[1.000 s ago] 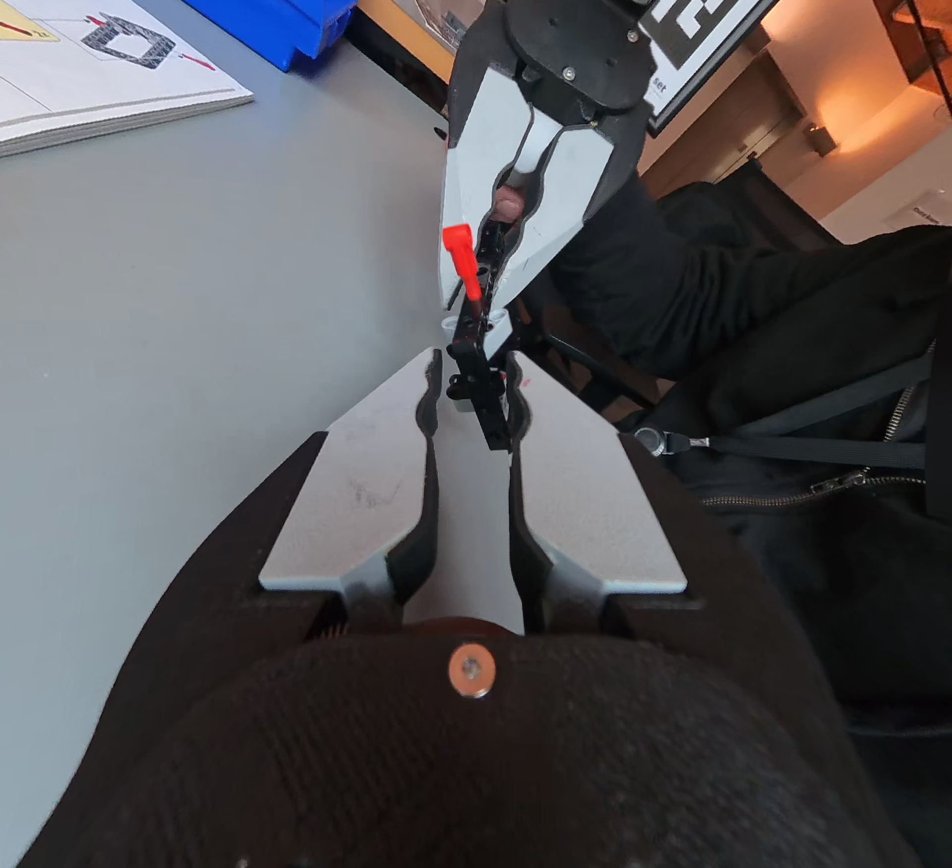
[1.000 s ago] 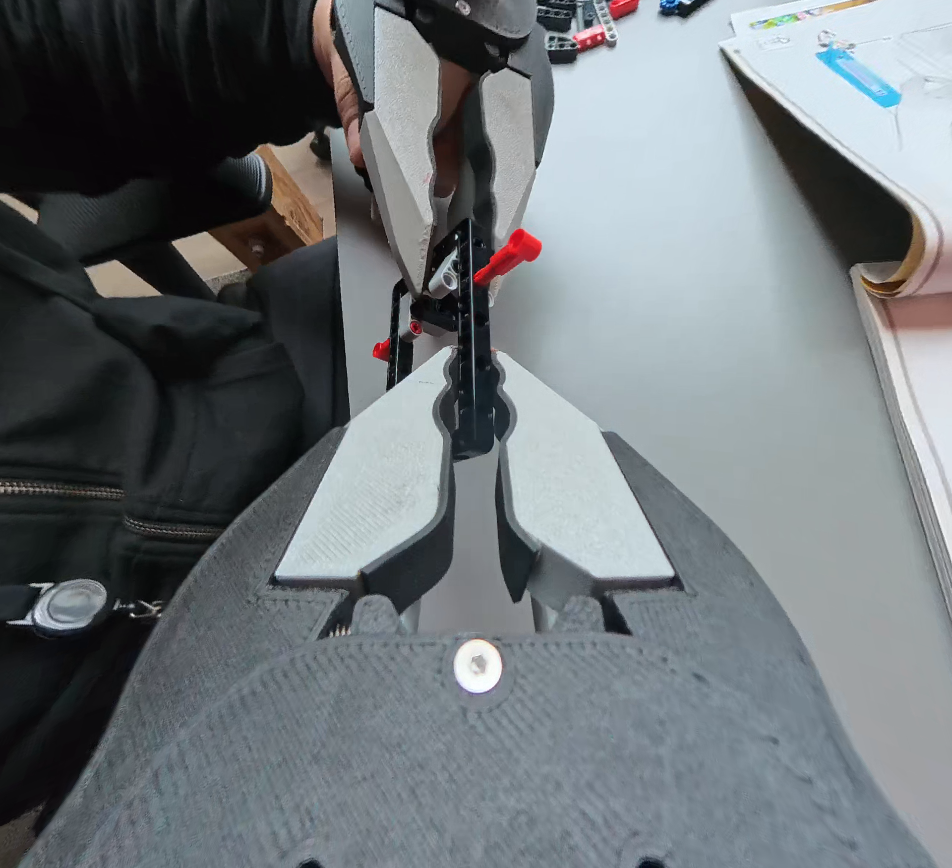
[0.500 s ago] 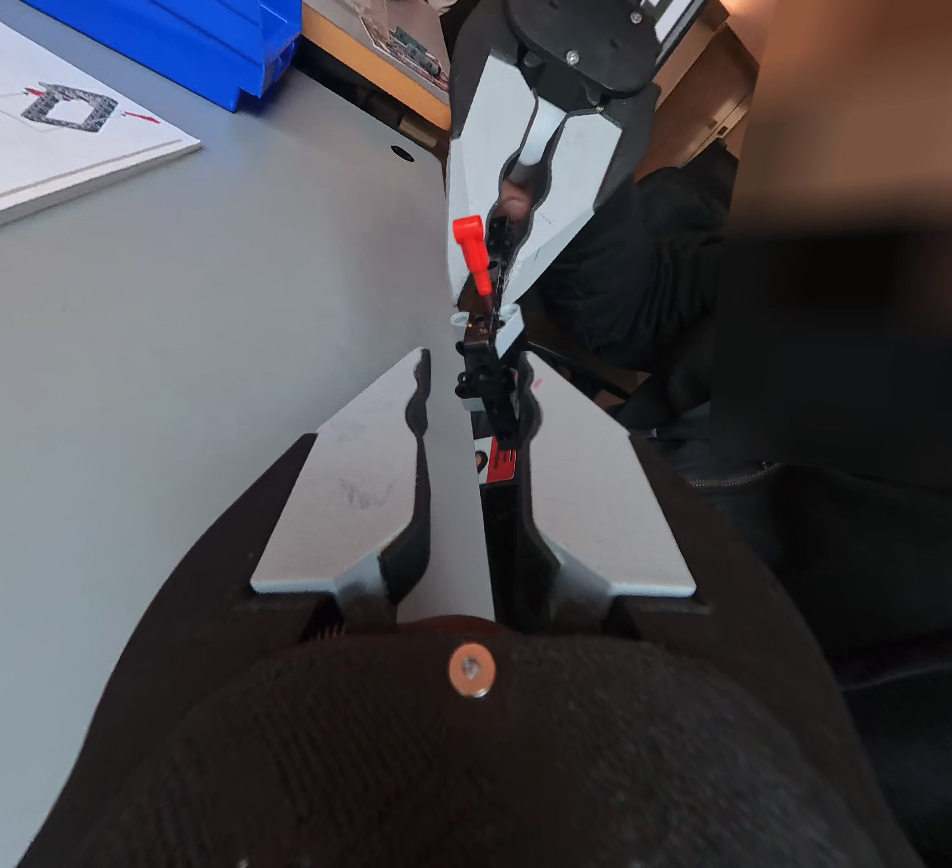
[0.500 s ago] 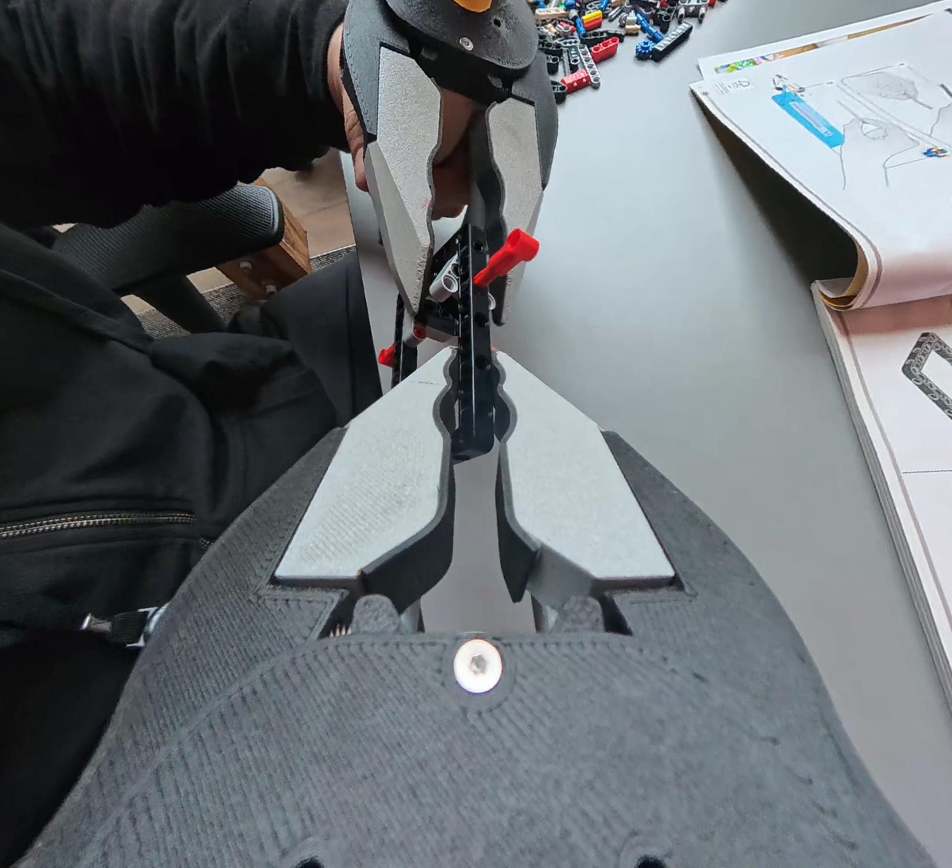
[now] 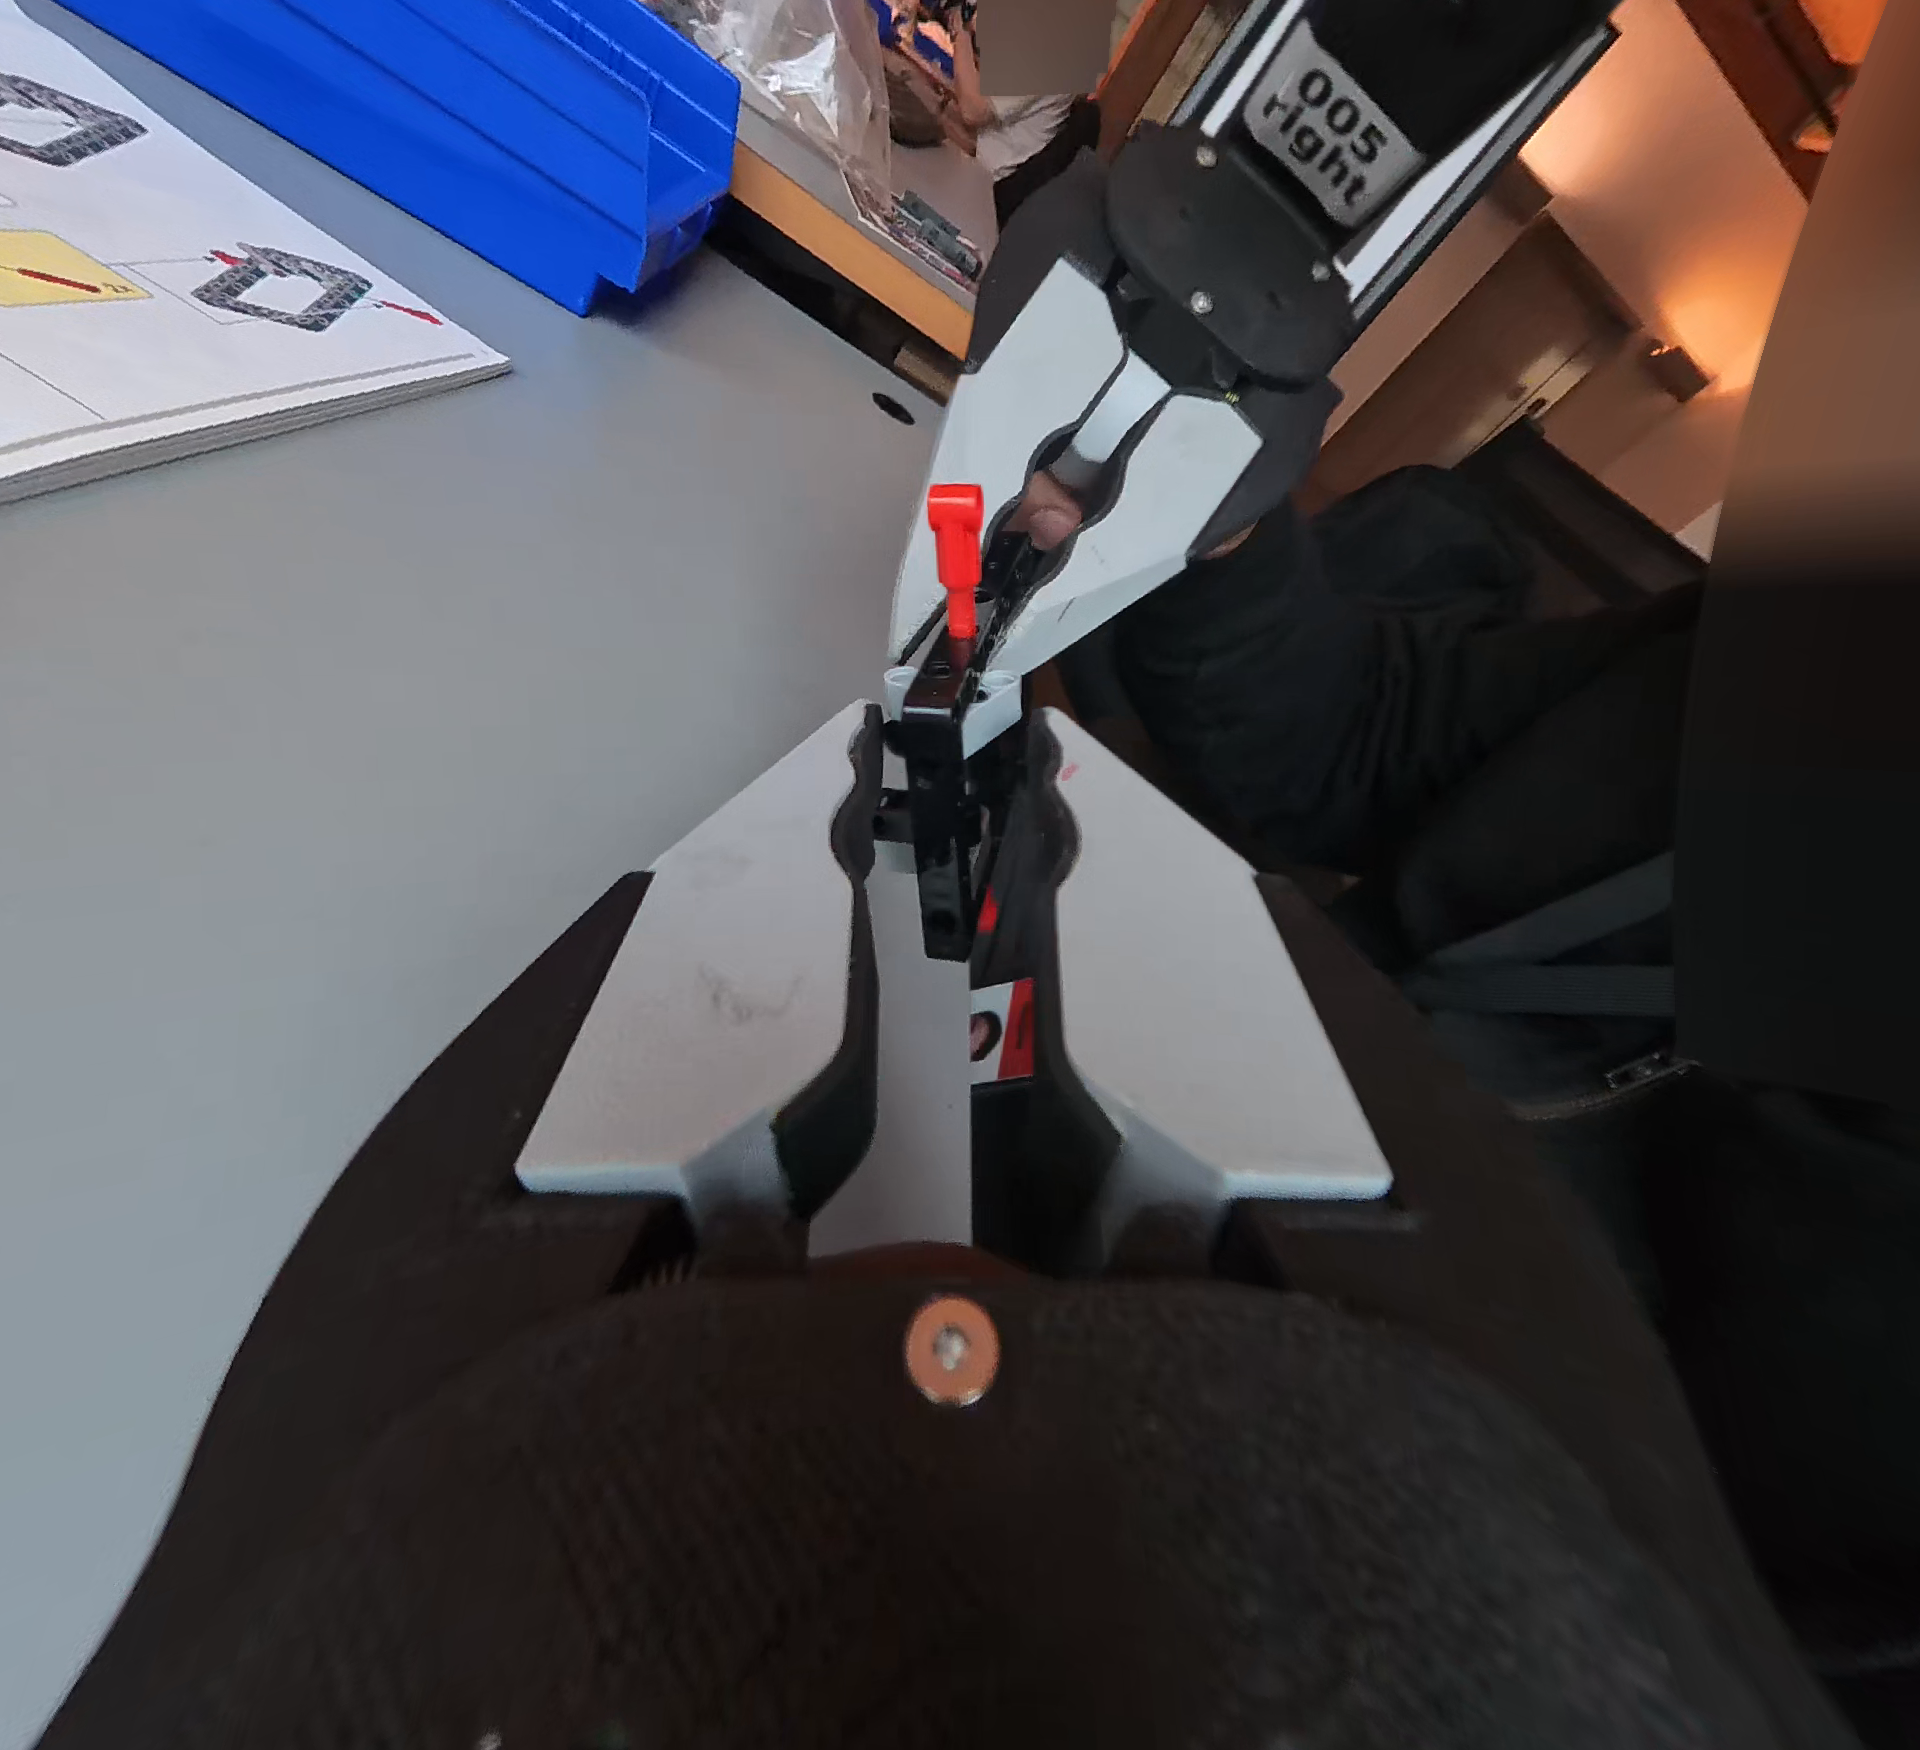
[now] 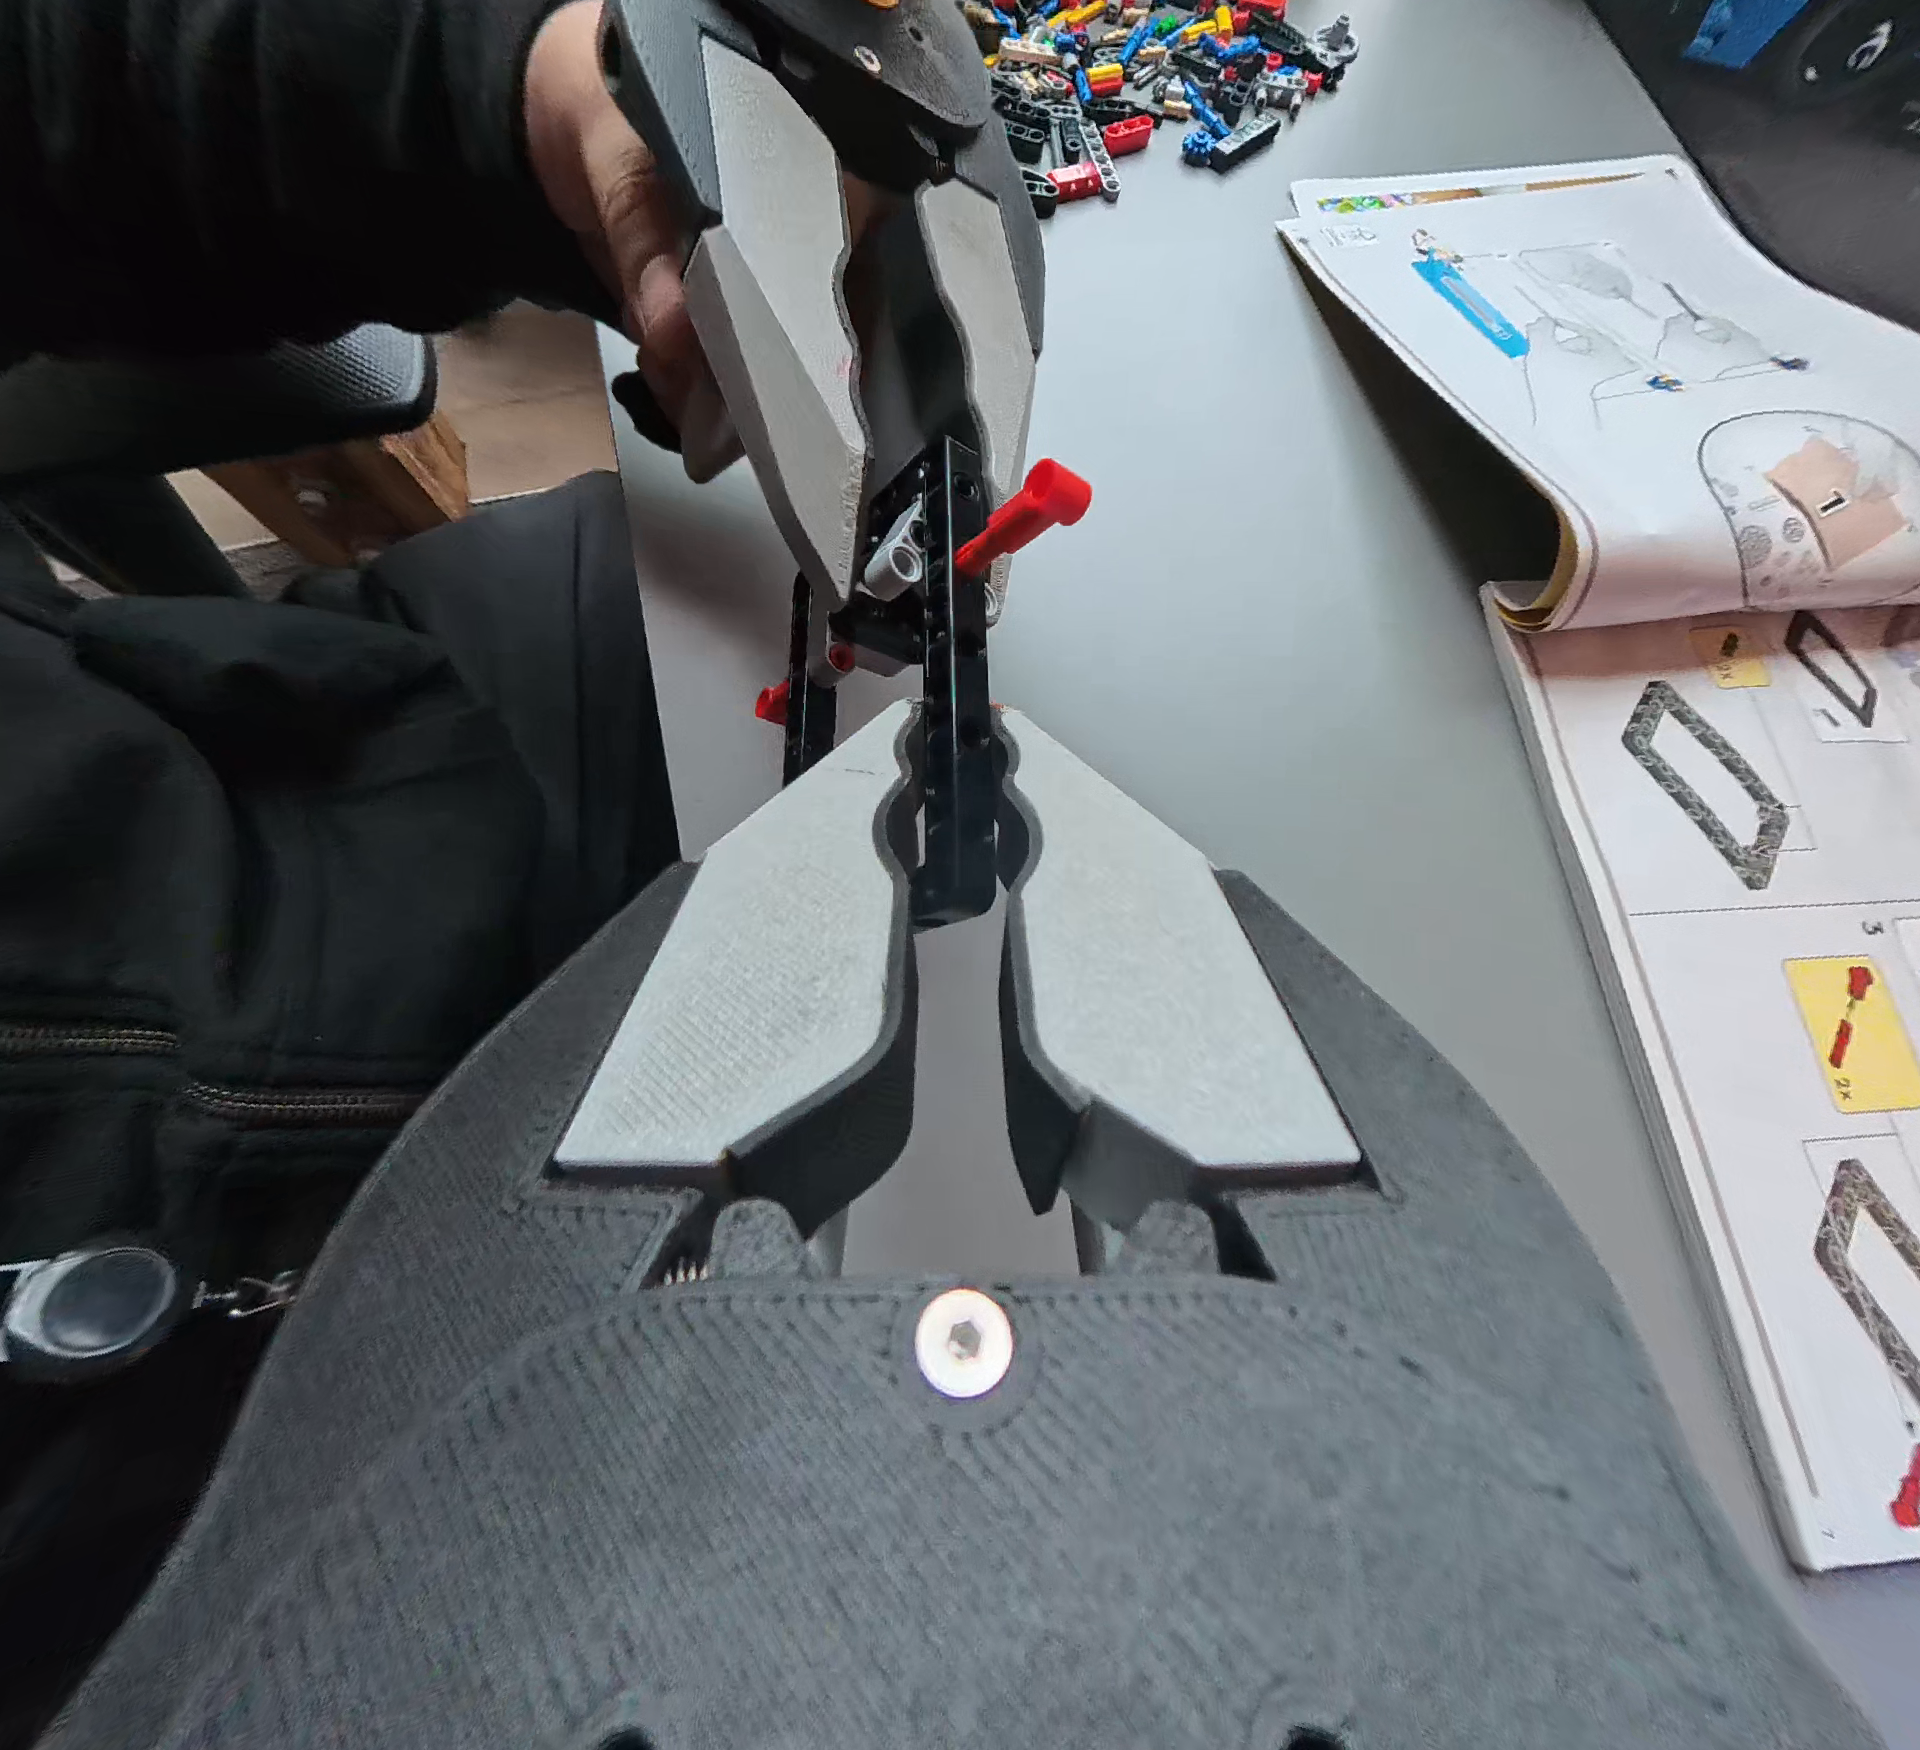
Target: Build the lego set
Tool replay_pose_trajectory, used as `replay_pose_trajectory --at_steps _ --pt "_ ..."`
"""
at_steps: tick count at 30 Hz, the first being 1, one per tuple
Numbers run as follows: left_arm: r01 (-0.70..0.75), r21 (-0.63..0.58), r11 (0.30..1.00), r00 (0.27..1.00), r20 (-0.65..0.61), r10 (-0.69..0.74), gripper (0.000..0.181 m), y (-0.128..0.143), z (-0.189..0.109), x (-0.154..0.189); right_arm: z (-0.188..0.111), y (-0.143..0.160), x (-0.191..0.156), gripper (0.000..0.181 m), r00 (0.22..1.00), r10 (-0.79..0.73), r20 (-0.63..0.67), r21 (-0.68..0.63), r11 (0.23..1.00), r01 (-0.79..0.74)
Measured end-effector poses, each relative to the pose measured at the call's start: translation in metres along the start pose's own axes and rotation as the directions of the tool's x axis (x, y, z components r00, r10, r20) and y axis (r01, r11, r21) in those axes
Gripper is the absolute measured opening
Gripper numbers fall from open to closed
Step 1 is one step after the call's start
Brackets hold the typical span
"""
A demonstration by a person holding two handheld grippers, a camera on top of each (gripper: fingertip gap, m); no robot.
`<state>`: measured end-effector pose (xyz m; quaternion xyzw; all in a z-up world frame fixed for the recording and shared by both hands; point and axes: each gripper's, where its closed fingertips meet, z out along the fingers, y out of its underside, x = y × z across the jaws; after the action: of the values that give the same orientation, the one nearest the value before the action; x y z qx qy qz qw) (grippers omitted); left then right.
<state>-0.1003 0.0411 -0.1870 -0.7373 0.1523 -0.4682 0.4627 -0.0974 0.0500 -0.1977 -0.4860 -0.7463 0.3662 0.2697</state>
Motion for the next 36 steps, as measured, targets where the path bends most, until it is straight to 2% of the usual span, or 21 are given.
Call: replay_pose_trajectory --at_steps 3,5,8,11,13,20,24,27,30,33,36 --pt "0.029 0.03 0.999 1.0 -0.005 -0.029 0.025 0.0 0.0 -0.001 0.0 0.002 0.0 0.007 0.998 -0.041 -0.04 -0.009 0.999 0.041" --pt "0.018 0.06 0.998 0.999 0.04 -0.02 0.024 0.0 0.001 -0.006 0.001 0.003 0.003 0.007 0.993 -0.076 -0.089 -0.022 0.997 0.075" --pt "-0.039 0.085 0.996 0.977 0.212 0.02 0.024 0.003 0.004 -0.021 0.004 0.007 0.009 0.007 0.977 -0.125 -0.171 -0.071 0.991 0.114" --pt "-0.121 0.057 0.991 0.912 0.401 0.088 0.024 0.008 0.003 -0.035 0.01 0.013 0.013 0.007 0.948 -0.214 -0.236 -0.127 0.974 0.188" --pt "-0.172 0.048 0.984 0.886 0.444 0.133 0.024 0.007 0.002 -0.035 0.011 0.013 0.013 0.007 0.938 -0.244 -0.246 -0.115 0.968 0.222" --pt "-0.162 0.161 0.974 0.971 0.203 0.128 0.027 -0.001 -0.007 -0.009 -0.001 0.005 0.004 0.007 0.98 -0.158 -0.117 0.055 0.985 0.165" --pt "-0.188 0.124 0.974 0.964 0.214 0.158 0.023 0.001 -0.016 -0.01 -0.005 0.005 0.001 0.007 0.989 -0.137 -0.058 0.121 0.982 0.143" --pt "-0.203 0.086 0.975 0.965 0.186 0.184 0.025 0.004 -0.011 -0.002 -0.005 0.004 0.0 0.007 0.99 -0.134 -0.046 0.159 0.977 0.14" --pt "-0.295 0.038 0.955 0.938 0.199 0.282 0.009 0.009 -0.005 0.003 -0.008 0.002 -0.001 0.007 0.978 -0.196 -0.077 0.221 0.953 0.208" --pt "-0.446 -0.008 0.895 0.871 0.224 0.437 0.007 0.012 -0.004 0.006 -0.008 0.006 -0.005 0.007 0.958 -0.267 -0.104 0.25 0.925 0.285" --pt "-0.495 -0.077 0.865 0.84 0.213 0.5 0.007 0.021 -0.001 0.001 -0.004 0.013 -0.008 0.007 0.949 -0.297 -0.104 0.255 0.915 0.314"
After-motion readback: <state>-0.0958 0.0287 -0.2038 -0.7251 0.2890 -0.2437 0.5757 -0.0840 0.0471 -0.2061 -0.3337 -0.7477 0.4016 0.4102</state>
